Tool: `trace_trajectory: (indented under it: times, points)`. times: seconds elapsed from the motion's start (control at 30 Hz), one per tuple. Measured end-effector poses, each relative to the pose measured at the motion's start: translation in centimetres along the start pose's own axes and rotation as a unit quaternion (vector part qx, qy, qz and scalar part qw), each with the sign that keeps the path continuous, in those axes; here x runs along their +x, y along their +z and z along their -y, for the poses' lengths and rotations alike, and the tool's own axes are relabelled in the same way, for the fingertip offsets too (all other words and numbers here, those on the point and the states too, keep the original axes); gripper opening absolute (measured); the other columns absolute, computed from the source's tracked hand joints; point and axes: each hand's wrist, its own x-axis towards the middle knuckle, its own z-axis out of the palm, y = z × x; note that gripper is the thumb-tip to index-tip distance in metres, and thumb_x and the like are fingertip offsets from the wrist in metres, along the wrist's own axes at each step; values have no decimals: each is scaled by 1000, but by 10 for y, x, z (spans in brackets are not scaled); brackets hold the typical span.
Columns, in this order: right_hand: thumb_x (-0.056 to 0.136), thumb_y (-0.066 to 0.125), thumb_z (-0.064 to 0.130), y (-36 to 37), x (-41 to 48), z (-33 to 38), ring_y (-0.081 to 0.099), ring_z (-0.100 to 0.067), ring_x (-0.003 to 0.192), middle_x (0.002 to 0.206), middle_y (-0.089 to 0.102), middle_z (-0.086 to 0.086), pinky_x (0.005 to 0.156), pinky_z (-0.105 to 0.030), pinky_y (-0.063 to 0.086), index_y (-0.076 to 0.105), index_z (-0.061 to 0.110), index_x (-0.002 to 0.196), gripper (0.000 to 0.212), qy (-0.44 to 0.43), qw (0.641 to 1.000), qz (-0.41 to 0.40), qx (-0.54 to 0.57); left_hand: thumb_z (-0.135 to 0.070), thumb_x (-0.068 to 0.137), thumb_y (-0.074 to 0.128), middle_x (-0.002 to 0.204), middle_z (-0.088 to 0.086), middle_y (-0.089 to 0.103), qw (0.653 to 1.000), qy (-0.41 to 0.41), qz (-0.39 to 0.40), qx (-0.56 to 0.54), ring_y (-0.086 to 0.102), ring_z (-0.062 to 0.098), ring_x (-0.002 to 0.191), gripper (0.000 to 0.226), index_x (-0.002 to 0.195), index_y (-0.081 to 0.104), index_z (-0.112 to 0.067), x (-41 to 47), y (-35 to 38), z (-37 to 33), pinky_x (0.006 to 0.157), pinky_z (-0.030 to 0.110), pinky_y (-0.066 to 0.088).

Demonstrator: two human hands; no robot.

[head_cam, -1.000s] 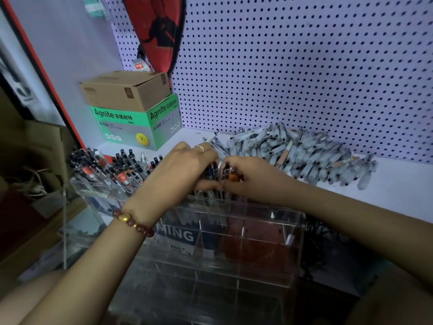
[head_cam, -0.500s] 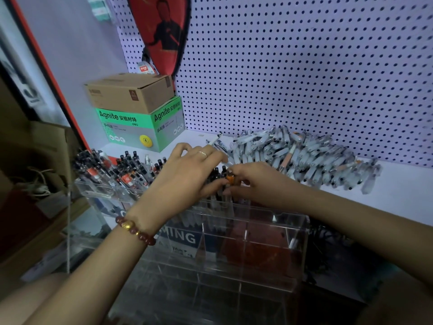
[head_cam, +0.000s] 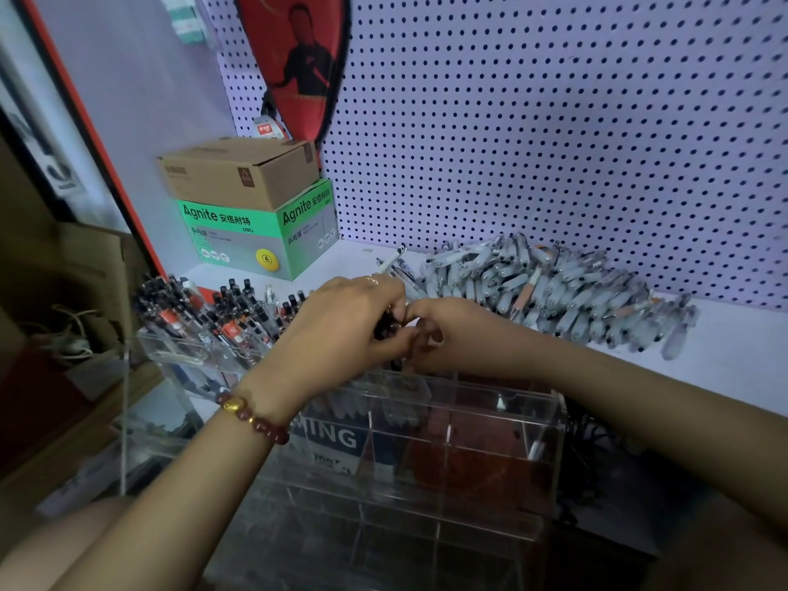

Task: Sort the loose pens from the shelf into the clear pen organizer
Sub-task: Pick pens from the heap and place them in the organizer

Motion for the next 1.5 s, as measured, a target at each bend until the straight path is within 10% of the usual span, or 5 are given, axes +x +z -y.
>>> trace_trajectory:
  times: [0.27,0.4,0.97,1.2,1.5]
  points:
    - [91,57,10,-33,14,-30,62,-15,86,83,68,2,95,-43,47,63,23,112,25,47,982,30,179,-67,80,47,93,-11,63,995,-3,29,-100,54,5,66,43,98,58,-29,-1,-8,14,62,25,39]
    - [93,51,5,-41,50,-39,52,-15,60,76,64,3,55,-24,46,65,16,108,23,72,978,-89,172,-50,84,53,96,-11,66,974,-48,-31,-219,60,0,85,30,91,62,-23,3,-19,28,74,18,46]
    - [90,51,7,-9,188,-82,58,-17,99,122,62,2,77,-28,36,58,27,117,34,74,951,36,-299,-22,95,56,80,-15,64,969,-116,-131,-175,61,3,82,13,84,63,-22,8,-17,78,78,34,52]
    - [94,53,17,-26,154,-45,64,-15,77,87,69,-4,75,-33,51,60,24,85,14,37,961,-244,122,-17,96,52,90,-15,62,944,-130,-158,-258,64,12,86,13,95,55,-30,13,-18,74,81,38,53]
    - [97,43,4,-21,87,23,40,-12,55,68,68,-6,52,-23,32,51,12,94,12,-40,893,-95,439,-23,101,41,118,-7,55,917,-128,-149,-347,56,7,108,32,131,38,-35,14,-12,64,95,38,48]
